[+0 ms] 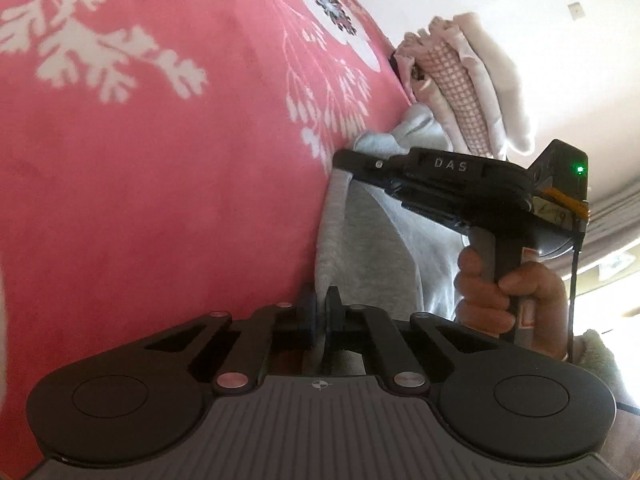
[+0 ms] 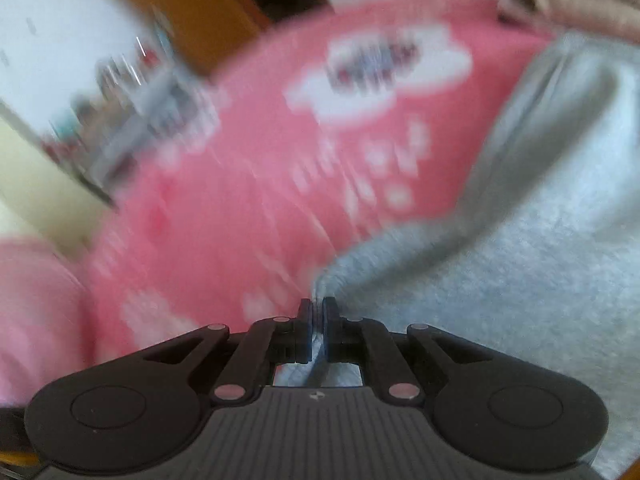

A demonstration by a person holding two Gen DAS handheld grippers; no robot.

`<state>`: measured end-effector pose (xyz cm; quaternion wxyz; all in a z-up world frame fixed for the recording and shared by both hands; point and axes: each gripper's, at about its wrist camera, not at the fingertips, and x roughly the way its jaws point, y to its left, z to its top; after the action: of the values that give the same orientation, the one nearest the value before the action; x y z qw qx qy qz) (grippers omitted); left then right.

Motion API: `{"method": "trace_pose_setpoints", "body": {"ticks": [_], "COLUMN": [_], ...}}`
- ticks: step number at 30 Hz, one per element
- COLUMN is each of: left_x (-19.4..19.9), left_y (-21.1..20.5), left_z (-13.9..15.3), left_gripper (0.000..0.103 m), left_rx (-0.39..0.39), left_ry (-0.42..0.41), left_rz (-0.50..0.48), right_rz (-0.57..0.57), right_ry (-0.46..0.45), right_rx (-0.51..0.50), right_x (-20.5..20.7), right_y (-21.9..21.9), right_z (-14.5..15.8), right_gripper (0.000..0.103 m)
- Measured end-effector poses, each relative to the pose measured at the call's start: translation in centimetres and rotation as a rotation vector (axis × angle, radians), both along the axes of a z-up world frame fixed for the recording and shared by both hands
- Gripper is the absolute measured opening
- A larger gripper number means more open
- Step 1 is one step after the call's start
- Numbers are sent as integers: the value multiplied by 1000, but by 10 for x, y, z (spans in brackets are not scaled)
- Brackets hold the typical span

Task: Fold clothes

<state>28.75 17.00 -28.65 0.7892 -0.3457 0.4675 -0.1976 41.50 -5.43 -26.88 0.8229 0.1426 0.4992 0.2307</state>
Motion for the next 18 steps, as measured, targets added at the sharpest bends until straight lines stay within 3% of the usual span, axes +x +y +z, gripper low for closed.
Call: {"method": "trace_pose_setpoints", "body": {"ticks": [3, 7, 10, 13, 18], "left_x": [-2, -3, -4, -1, -3], "left_y": [-3, -6, -8, -12, -17], "left_z": [2, 4, 6, 7, 9], "left_gripper": [2, 2, 2, 2, 2], "left_rx": [27, 51, 61, 74, 106], "left_ry": [-16, -25, -19, -12, -2], "left_rz": [-14, -34, -36, -32, -25], "right_rz": [28, -17, -164, -342, -479], "right_ry": [12, -94, -114, -50, 8], "right_rx": [15, 38, -81, -270, -341], "right_x": [6, 15, 48, 100, 162], "right_y": [-5, -38, -67, -87, -100], "right_z": [16, 60, 73, 60, 34], "right_gripper": [12, 48, 48, 49, 48]}}
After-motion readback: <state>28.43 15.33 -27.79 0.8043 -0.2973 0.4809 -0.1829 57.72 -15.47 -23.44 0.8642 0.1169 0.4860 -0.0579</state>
